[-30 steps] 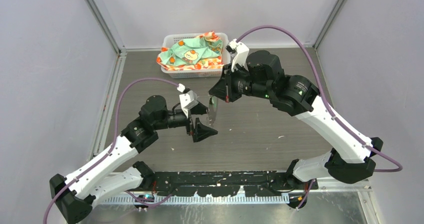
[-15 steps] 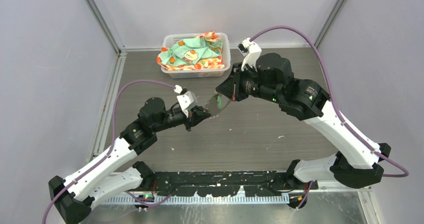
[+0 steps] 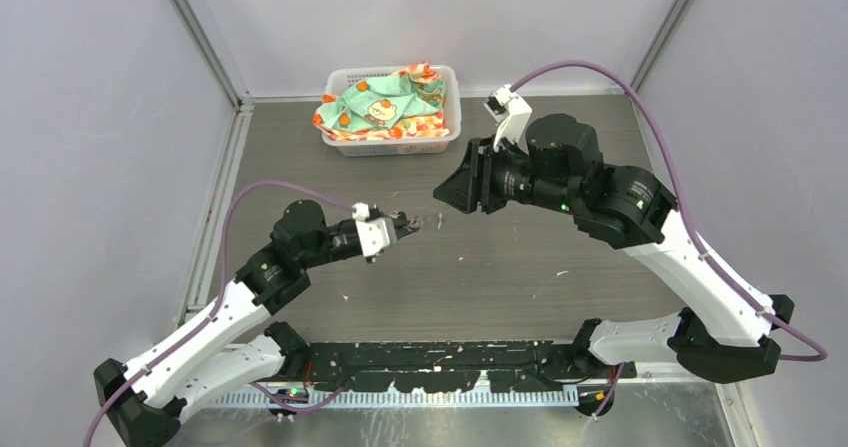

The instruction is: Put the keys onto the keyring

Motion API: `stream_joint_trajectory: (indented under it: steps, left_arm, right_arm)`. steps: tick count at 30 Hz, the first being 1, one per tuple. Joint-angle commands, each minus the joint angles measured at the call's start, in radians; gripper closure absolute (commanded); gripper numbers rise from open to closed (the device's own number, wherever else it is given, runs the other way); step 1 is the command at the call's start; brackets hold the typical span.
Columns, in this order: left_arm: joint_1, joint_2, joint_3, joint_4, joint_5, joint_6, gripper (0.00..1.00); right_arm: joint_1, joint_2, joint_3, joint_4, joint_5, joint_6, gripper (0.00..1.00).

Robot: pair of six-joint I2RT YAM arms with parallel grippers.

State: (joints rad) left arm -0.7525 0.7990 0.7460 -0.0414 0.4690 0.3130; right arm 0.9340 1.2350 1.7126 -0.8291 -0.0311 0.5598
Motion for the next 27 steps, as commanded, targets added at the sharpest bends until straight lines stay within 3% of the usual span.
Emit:
stream_joint_trajectory:
  steps: [1, 5, 10, 14, 19, 27]
  left_arm:
    - [-0.004, -0.064, -0.022, 0.057, 0.137, 0.423, 1.00]
    - [-0.004, -0.101, -0.036, -0.052, 0.244, 0.696, 1.00]
    - [-0.004, -0.166, -0.081, -0.151, 0.384, 1.031, 1.00]
    - [-0.004, -0.216, -0.102, -0.237, 0.444, 1.287, 1.00]
    - [-0.004, -0.258, -0.143, -0.279, 0.471, 1.502, 1.00]
    - [-0.004, -0.258, -0.162, -0.304, 0.453, 1.626, 1.00]
  right_arm:
    - [-0.004, -0.054, 0.066, -0.075, 0.016, -0.027, 0.52]
    - [-0.005, -0.067, 0.126, -0.126, 0.045, -0.062, 0.30]
    - [-0.019, -0.077, 0.085, -0.154, 0.105, -0.072, 0.18]
    - [-0.049, -0.103, -0.050, -0.109, 0.058, -0.013, 0.16]
    - [-0.075, -0.182, -0.272, 0.029, -0.052, 0.156, 0.15]
    - [-0.093, -0.265, -0.599, 0.347, -0.297, 0.471, 0.20]
